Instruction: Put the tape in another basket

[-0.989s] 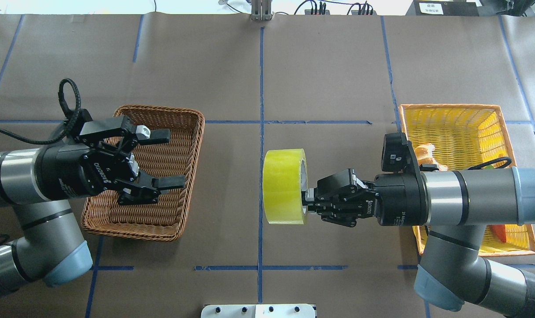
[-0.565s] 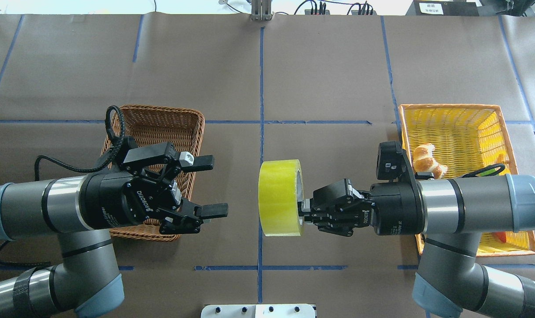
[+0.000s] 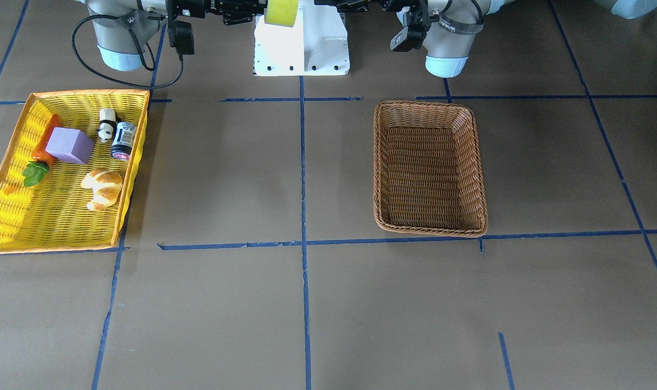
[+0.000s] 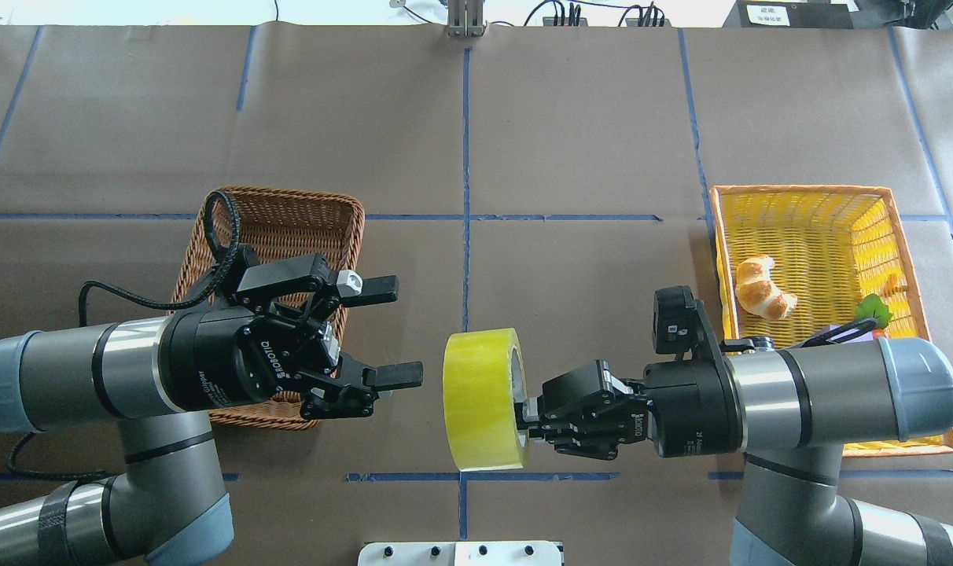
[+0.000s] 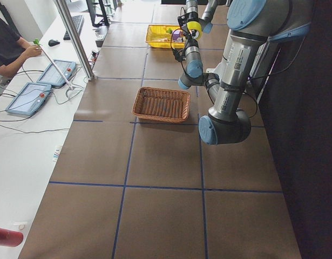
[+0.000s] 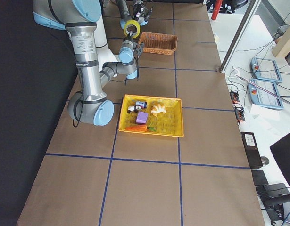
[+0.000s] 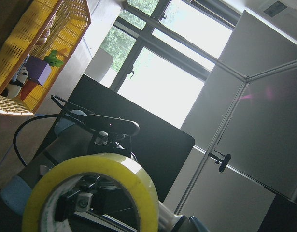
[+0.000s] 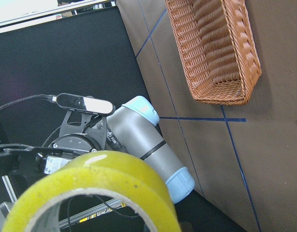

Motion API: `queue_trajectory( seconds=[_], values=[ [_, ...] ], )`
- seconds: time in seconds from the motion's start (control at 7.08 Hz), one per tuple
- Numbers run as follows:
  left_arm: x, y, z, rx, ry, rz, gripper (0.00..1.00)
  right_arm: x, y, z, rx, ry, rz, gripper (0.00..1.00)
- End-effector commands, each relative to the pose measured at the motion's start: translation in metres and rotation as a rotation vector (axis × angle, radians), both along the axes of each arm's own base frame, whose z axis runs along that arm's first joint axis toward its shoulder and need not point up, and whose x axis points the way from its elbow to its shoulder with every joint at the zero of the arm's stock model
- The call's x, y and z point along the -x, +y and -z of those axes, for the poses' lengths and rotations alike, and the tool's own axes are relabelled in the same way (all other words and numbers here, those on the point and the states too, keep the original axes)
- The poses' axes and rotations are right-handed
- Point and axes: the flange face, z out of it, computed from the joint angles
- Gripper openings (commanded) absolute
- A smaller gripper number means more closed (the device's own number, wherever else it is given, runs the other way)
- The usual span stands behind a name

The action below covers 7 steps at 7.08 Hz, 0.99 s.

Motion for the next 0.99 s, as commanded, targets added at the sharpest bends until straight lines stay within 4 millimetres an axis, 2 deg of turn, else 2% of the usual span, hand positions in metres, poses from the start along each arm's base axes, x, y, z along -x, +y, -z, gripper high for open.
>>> queue_trajectory(
  seconds=[0.0,0.28,0.85],
  values=[
    [-0.004,-0.001,0.003,0.004,0.002,0.003,1.0,0.007,0.011,0.0,0.0,-0.004,0.023,0.02],
    [-0.014,0.003,0.006,0.012,0.009,-0.008,1.0,0.009,0.009,0.006,0.006,-0.017,0.013,0.02],
    [-0.017,0.007,0.014,0.009,0.024,-0.018,1.0,0.015,0.007,0.002,0.023,-0.009,-0.005,0.02]
  ],
)
